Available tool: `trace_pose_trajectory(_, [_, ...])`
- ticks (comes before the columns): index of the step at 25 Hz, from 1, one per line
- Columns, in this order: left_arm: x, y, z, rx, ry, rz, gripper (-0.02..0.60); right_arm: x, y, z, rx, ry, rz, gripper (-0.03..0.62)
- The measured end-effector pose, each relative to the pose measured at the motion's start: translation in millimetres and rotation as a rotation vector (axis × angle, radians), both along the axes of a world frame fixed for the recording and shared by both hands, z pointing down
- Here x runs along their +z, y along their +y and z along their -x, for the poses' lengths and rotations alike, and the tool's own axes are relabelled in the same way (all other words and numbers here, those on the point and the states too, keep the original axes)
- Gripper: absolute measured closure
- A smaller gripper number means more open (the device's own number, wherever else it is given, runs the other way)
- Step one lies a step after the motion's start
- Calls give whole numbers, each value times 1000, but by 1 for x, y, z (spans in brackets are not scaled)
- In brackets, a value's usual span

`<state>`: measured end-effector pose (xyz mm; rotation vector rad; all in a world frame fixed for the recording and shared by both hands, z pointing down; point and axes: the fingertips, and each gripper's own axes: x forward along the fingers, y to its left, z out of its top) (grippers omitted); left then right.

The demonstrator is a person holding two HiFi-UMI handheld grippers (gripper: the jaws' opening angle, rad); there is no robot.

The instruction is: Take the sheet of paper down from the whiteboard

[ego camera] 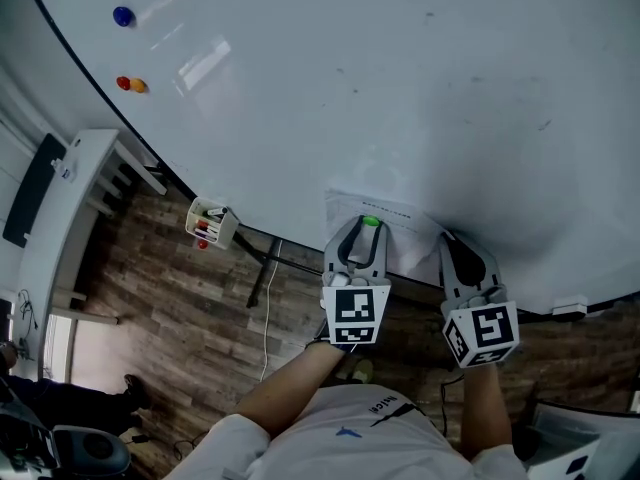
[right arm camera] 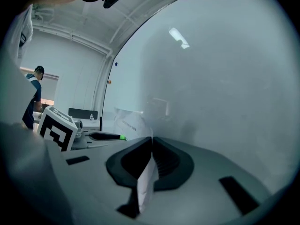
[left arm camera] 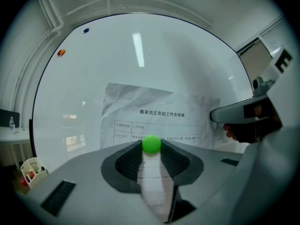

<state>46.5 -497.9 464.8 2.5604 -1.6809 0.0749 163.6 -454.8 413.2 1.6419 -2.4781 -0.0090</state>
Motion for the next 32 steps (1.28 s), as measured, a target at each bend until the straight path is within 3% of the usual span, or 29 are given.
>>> trace_pose_trajectory(10, [-14, 20, 4, 75, -18, 8, 448, -17, 10, 2, -29, -103, 5, 580])
trace_pose_trajectory(22, [-59, 75, 0, 177, -1, -42, 448, -46, 39, 7, -80, -67, -51, 580])
trace_pose_trajectory(32, [-89, 95, -5, 196, 14, -86, 448, -71, 55, 7, -109, -44, -101, 580])
